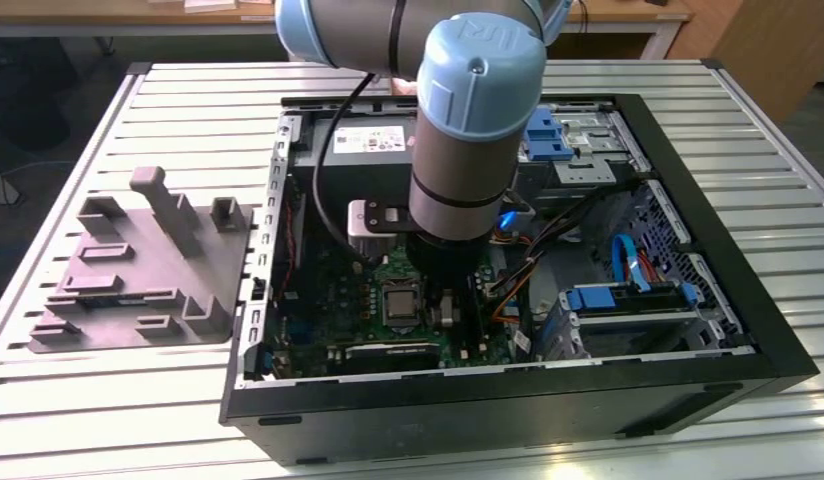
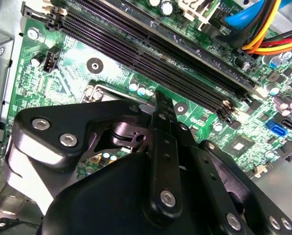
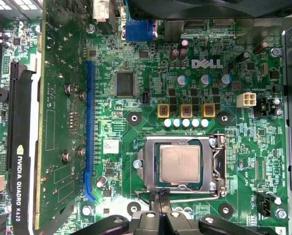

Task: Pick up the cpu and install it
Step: 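Install the first cpu locking lever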

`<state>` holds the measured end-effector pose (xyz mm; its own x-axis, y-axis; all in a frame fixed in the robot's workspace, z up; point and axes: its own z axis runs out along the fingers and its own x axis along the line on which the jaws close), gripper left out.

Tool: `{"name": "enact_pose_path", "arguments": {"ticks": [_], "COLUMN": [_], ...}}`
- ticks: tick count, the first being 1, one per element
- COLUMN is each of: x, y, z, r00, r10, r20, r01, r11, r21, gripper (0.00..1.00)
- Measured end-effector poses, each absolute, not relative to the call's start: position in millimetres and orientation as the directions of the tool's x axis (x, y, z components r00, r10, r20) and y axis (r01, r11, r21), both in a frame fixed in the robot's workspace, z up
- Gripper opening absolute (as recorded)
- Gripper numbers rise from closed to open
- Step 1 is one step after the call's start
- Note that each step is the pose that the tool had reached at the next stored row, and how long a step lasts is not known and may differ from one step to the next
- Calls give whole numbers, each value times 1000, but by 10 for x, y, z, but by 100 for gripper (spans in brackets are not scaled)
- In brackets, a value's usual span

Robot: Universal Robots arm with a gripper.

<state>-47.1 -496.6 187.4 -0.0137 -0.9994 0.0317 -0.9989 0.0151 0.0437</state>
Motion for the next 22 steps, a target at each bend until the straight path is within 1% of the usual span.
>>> {"name": "enact_pose_path", "arguments": {"ticks": [17, 22], "x": [-471, -471], "y": [-4966, -4966], "z": [2096, 2106], "r00": [-14, -14], "r10": [-1000, -1000], "r20": [26, 26], "r01": [-999, -999], "r11": [15, 15], "r21": [44, 44], "gripper": [11, 11]}}
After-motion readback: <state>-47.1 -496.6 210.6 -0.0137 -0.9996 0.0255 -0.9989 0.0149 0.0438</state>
